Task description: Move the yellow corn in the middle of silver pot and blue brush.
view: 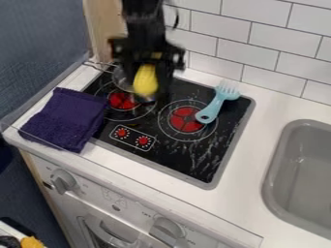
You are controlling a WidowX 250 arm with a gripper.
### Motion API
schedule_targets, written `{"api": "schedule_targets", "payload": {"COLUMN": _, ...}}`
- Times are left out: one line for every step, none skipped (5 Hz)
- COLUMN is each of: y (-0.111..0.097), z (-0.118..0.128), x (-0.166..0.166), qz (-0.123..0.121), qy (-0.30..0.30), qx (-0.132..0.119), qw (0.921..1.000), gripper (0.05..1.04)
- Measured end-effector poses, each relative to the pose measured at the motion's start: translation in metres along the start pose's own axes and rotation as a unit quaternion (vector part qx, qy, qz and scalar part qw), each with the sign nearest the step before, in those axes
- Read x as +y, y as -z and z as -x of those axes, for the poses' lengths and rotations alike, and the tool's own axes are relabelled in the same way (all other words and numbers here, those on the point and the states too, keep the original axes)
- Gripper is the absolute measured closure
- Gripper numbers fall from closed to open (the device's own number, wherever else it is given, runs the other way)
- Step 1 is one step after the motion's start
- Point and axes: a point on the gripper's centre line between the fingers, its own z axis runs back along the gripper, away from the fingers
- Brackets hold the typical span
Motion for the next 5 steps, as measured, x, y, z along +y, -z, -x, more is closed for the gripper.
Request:
{"api": "schedule_targets", "payload": {"y": 0.020, "z": -0.025, "x": -0.005, "qz": 0.019, "qy": 0.004, "qx": 0.004, "qw": 0.9998, "gripper": 0.427}}
{"api": "schedule_targets", "payload": {"y": 0.050, "z": -0.036, "x": -0.015, "qz": 0.015, "qy": 0.020, "qx": 0.023, "qw": 0.9994, "gripper": 0.427}}
{"api": "schedule_targets", "payload": {"y": 0.073, "z": -0.039, "x": -0.023, "qz": 0.013, "qy": 0.030, "qx": 0.042, "qw": 0.9986, "gripper": 0.427}}
{"api": "schedule_targets", "payload": {"y": 0.085, "z": -0.042, "x": -0.032, "qz": 0.013, "qy": 0.039, "qx": 0.052, "qw": 0.9978, "gripper": 0.427}}
{"api": "schedule_targets", "payload": {"y": 0.092, "z": -0.048, "x": -0.034, "qz": 0.005, "qy": 0.043, "qx": 0.055, "qw": 0.9976, "gripper": 0.377}}
